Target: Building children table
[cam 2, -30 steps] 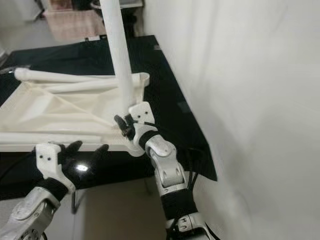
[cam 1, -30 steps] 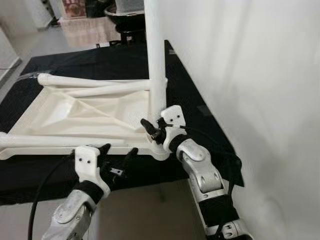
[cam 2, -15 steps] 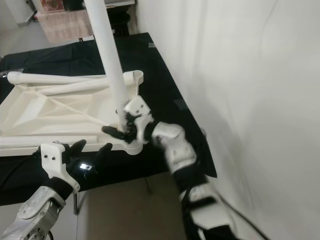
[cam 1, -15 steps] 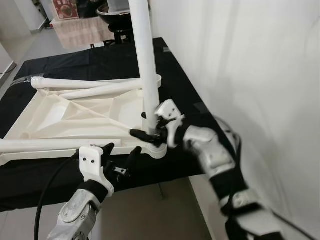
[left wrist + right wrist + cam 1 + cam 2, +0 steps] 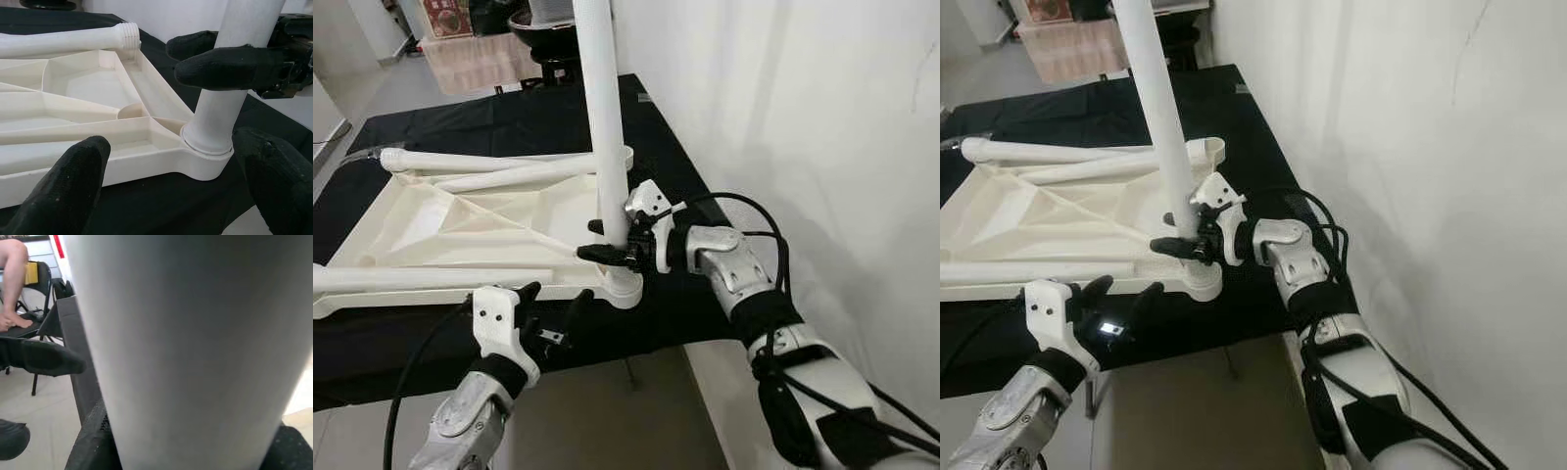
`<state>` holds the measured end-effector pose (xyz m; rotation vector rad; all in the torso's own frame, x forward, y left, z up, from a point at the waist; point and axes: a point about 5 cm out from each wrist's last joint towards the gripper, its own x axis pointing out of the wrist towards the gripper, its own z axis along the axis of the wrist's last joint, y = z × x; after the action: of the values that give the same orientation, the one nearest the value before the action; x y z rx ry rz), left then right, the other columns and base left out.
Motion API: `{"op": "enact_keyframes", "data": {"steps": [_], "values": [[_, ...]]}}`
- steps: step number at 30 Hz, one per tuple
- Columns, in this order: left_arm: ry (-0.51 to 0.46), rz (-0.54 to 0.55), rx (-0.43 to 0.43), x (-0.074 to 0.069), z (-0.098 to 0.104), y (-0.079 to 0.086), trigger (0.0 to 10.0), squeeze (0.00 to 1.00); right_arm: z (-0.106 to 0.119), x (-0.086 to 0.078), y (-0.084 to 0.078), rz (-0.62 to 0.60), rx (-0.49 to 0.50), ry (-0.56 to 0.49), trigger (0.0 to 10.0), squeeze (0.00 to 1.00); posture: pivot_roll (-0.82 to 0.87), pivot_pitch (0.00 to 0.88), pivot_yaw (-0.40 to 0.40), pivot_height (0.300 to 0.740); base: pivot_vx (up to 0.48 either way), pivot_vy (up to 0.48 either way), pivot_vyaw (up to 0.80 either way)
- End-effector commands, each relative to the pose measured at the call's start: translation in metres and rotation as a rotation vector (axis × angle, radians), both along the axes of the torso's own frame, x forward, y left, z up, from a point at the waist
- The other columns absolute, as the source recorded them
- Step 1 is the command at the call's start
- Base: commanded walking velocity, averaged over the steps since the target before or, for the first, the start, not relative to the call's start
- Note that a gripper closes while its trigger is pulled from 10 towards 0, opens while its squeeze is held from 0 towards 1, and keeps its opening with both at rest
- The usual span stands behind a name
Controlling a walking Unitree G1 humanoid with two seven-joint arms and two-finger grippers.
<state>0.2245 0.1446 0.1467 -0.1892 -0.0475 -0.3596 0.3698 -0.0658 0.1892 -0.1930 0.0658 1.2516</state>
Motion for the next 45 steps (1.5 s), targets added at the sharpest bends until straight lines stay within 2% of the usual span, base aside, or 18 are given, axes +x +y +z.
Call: {"op": "enact_keyframes", "data": {"steps": [1, 5, 11, 12, 14, 16, 17, 24, 25, 26, 29, 33, 35, 36, 37, 38, 39, 45], "values": [[0.012, 0.006, 0.002, -0.001, -0.003, 0.0, 10.0, 0.0, -0.003, -0.002, 0.005, 0.042, 0.007, 0.026, 0.0, 0.0, 0.02, 0.081, 0.037, 0.74, 0.0, 0.0, 0.0], [0.012, 0.004, -0.001, -0.002, -0.003, 0.0, 10.0, 0.0, -0.01, -0.004, -0.001, 0.027, -0.003, -0.006, 0.0, 0.0, 0.02, 0.08, 0.038, 0.74, 0.0, 0.0, 0.0], [0.011, 0.004, 0.0, -0.003, -0.002, 0.001, 10.0, 0.0, -0.021, -0.015, -0.003, -0.144, -0.005, -0.027, 0.0, 0.0, 0.01, 0.098, 0.034, 0.74, 0.0, 0.0, 0.0], [0.01, 0.005, 0.001, -0.004, -0.002, 0.002, 10.0, 0.0, -0.027, -0.018, 0.001, -0.331, -0.001, -0.026, 0.0, 0.0, 0.01, 0.101, 0.034, 0.74, 0.0, 0.0, 0.0], [0.008, 0.007, 0.002, -0.004, 0.0, 0.004, 10.0, 0.0, -0.043, -0.048, 0.003, -0.764, 0.07, 0.013, 0.0, 0.0, 0.0, 0.115, 0.044, 0.74, 0.0, 0.0, 0.0], [0.008, 0.007, 0.002, -0.004, 0.0, 0.004, 10.0, 0.0, -0.043, -0.048, 0.003, -0.764, 0.07, 0.013, 0.0, 0.0, 0.0, 0.115, 0.044, 0.74, 0.0, 0.0, 0.0], [0.01, 0.007, 0.007, -0.003, -0.001, 0.005, 10.0, 0.0, -0.04, -0.058, 0.012, -0.726, 0.074, -0.055, 0.0, 0.0, -0.02, 0.112, 0.073, 0.74, 0.0, 0.0, 0.0], [0.016, -0.004, 0.011, 0.0, -0.002, 0.005, 10.0, 0.0, -0.046, -0.047, 0.036, -0.534, 0.078, -0.003, 0.0, 0.0, 0.01, 0.097, 0.055, 0.74, 0.0, 0.0, 0.0], [0.012, 0.009, 0.013, 0.0, -0.001, 0.006, 10.0, 0.0, -0.049, -0.05, 0.041, -0.511, 0.051, 0.001, 10.0, 0.0, 0.01, 0.099, 0.055, 0.74, 0.0, 0.0, 0.0], [0.009, 0.025, 0.016, 0.0, -0.001, 0.007, 10.0, 0.0, -0.048, -0.052, 0.044, -0.475, 0.059, 0.015, 10.0, 0.95, 0.02, 0.096, 0.054, 0.74, 0.0, 0.0, 0.0], [0.007, 0.033, 0.018, 0.0, -0.001, 0.008, 10.0, 0.0, -0.044, -0.055, 0.045, -0.445, 0.064, 0.025, 10.0, 1.0, 0.02, 0.096, 0.054, 0.74, 0.0, 0.0, 0.0], [0.007, 0.034, 0.016, 0.0, -0.001, 0.008, 10.0, 0.0, -0.039, -0.053, 0.044, -0.396, 0.079, 0.026, 10.0, 1.0, 0.02, 0.095, 0.053, 0.74, 0.0, 0.0, 0.0], [0.009, 0.024, 0.015, 0.001, -0.001, 0.006, 10.0, 0.0, -0.023, -0.044, 0.033, -0.219, 0.112, -0.002, 10.0, 1.0, 0.01, 0.093, 0.052, 0.74, 0.0, 0.0, 0.0], [0.009, 0.024, 0.015, 0.001, -0.001, 0.006, 10.0, 0.0, -0.023, -0.044, 0.033, -0.219, 0.112, -0.002, 10.0, 1.0, 0.01, 0.093, 0.052, 0.74, 0.0, 0.0, 0.0], [0.009, 0.021, 0.013, 0.001, -0.002, 0.006, 10.0, 0.0, -0.017, -0.039, 0.027, -0.138, 0.115, -0.024, 10.0, 0.77, 0.01, 0.092, 0.05, 0.74, 0.0, 0.0, 0.0], [0.009, 0.019, 0.013, 0.001, -0.002, 0.006, 10.0, 0.0, -0.014, -0.034, 0.022, -0.087, 0.096, -0.052, 10.0, 0.28, 0.01, 0.091, 0.048, 0.74, 0.0, 0.0, 0.0], [0.009, 0.019, 0.012, 0.001, -0.002, 0.005, 10.0, 0.0, -0.013, -0.029, 0.018, -0.046, 0.069, -0.067, 10.0, 0.0, 0.01, 0.09, 0.047, 0.74, 0.0, 0.0, 0.0], [0.007, 0.02, 0.012, 0.001, -0.002, 0.004, 10.0, 0.0, -0.006, -0.014, 0.012, 0.008, 0.043, -0.048, 10.0, 0.0, 0.02, 0.086, 0.043, 0.74, 0.0, 0.0, 0.0]]}}
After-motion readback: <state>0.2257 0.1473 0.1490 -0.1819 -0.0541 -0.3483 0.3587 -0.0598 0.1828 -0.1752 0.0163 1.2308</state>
